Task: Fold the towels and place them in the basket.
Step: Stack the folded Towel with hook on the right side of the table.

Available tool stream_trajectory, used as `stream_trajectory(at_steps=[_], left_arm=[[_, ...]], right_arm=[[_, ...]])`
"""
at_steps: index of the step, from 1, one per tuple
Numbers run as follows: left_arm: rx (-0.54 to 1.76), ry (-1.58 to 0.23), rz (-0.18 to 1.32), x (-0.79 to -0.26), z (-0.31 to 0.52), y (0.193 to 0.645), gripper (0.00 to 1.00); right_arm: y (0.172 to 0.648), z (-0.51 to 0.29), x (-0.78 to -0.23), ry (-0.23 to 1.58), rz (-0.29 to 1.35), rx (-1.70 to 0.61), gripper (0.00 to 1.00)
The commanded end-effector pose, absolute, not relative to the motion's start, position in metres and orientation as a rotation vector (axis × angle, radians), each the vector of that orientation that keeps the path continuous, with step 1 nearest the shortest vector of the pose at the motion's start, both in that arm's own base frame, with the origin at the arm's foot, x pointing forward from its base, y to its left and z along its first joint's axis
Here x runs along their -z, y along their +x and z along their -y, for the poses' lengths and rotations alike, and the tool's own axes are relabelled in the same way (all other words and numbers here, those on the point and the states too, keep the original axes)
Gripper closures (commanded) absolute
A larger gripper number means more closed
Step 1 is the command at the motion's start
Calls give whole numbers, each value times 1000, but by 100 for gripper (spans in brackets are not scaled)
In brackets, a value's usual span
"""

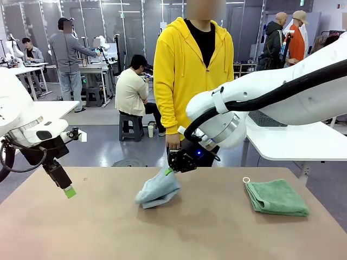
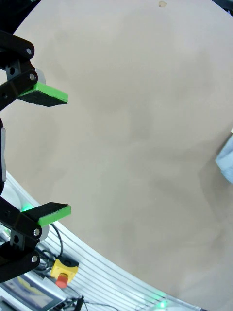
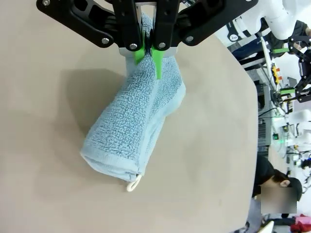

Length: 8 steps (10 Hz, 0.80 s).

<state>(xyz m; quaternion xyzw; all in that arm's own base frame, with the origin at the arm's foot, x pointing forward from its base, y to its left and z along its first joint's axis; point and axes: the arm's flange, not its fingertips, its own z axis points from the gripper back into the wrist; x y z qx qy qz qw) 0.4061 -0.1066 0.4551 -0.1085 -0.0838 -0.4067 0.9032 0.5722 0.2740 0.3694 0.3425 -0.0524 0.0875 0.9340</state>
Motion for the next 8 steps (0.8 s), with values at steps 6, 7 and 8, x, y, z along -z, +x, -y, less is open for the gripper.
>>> stream_trajectory(at_steps=[6,7,8], left_arm=[[847,-211,170,-456,106,408,0],[847,-211,170,-456,106,408,0],[847,-211,170,-456,106,408,0]], right_arm=[[557,-153,-454,518,132,-357,94],[556,-130,-468,512,138,-347,94],[554,-112,-477,520,128,-369,94]])
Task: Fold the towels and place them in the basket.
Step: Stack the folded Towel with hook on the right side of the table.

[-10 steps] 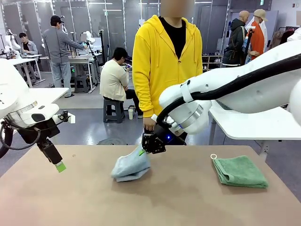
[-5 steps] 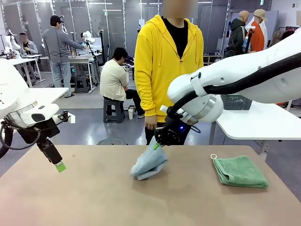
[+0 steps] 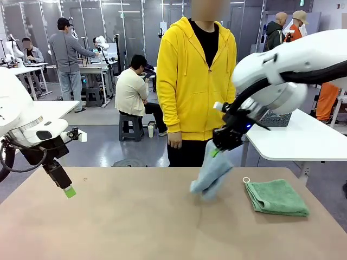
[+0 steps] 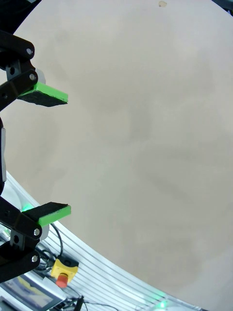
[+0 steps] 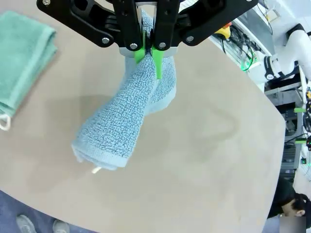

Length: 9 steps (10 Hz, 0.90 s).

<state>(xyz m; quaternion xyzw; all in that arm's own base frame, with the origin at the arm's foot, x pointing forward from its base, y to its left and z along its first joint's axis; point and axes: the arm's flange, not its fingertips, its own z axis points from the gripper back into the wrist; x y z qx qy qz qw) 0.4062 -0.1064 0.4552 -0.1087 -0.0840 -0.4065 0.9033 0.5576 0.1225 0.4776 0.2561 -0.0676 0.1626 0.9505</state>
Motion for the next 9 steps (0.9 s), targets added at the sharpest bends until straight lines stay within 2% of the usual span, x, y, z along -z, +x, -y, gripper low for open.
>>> stream_trajectory(at_steps=[1,9], left_arm=[[847,-211,170,-456,106,408,0],[847,-211,170,-456,106,408,0]], right_arm=[[552,-92,-482,486,98,-378,94],[580,26,-472,552,73,-352,94]])
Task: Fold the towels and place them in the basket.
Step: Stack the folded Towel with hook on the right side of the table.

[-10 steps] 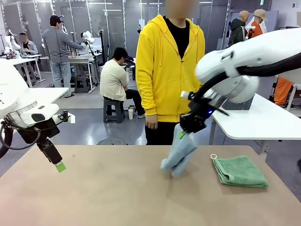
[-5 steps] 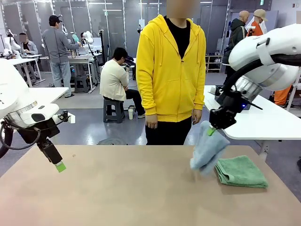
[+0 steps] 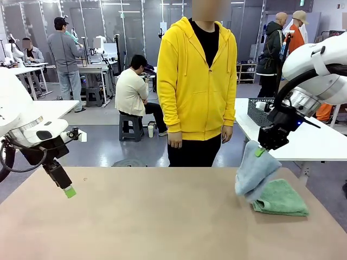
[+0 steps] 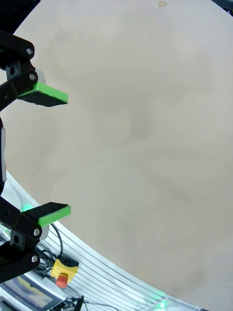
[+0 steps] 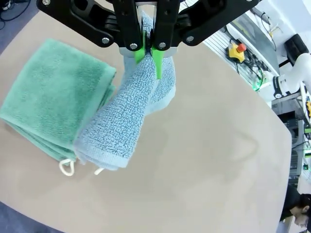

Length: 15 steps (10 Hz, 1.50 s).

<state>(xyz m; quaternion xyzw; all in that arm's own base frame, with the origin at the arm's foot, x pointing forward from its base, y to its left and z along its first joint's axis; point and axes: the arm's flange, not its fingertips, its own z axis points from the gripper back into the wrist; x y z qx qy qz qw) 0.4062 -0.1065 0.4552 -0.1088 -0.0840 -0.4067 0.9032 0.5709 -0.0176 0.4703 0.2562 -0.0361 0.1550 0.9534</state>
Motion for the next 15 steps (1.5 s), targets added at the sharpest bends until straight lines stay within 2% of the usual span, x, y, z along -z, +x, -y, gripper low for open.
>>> stream_trajectory(at_steps=[1,4,9,11,14,15], left_arm=[[847,-211,170,-456,106,408,0],[847,-211,170,-456,106,408,0],[847,-211,170,-456,106,408,0],[847,-211,170,-456,106,408,0],[847,-211,170,-456,106,408,0],[847,-211,170,-456,106,408,0]], right_arm=[[588,38,-465,576,78,-358,94],[610,68,-437,619,18,-336,94],[617,101,-409,533,-76,-202,94],[615,103,-397,461,-135,-123,68],[599,103,-388,387,-169,-33,15],[593,103,-389,341,-175,0,0]])
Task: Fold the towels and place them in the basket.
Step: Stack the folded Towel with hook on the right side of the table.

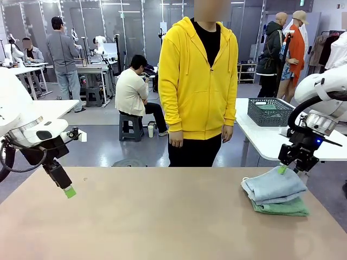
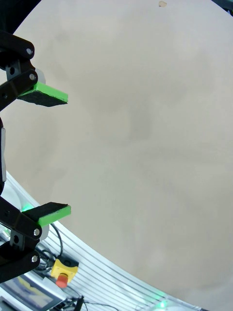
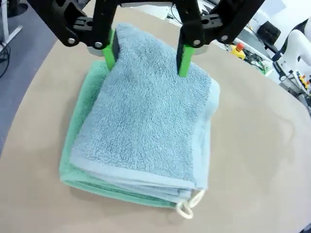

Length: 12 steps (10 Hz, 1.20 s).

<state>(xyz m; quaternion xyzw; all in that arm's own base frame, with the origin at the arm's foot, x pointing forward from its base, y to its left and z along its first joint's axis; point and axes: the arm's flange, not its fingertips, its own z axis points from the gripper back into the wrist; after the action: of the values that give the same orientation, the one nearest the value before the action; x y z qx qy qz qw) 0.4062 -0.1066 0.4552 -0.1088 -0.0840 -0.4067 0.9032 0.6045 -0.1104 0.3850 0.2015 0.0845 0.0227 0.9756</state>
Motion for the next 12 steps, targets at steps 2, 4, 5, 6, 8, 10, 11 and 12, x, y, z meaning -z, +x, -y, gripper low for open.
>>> stream_trajectory(at_steps=[2,4,5,6,8,10,11,12], left_arm=[[847,-211,170,-456,106,408,0],[847,-211,170,-456,106,408,0],[847,-211,170,-456,106,408,0],[847,-211,170,-456,106,408,0],[847,-211,170,-456,106,408,0],[847,-211,170,-456,106,408,0],[847,-211,170,-456,106,408,0],[847,-211,170,-456,106,408,0]], right_arm=[[578,95,-399,253,-132,51,0],[559,82,-414,209,-101,81,0],[550,73,-422,189,-92,94,0],[542,64,-429,165,-85,109,0],[557,77,-430,221,-97,65,0],[557,77,-430,221,-97,65,0],[557,77,-430,221,-97,65,0],[557,77,-430,221,-97,65,0]])
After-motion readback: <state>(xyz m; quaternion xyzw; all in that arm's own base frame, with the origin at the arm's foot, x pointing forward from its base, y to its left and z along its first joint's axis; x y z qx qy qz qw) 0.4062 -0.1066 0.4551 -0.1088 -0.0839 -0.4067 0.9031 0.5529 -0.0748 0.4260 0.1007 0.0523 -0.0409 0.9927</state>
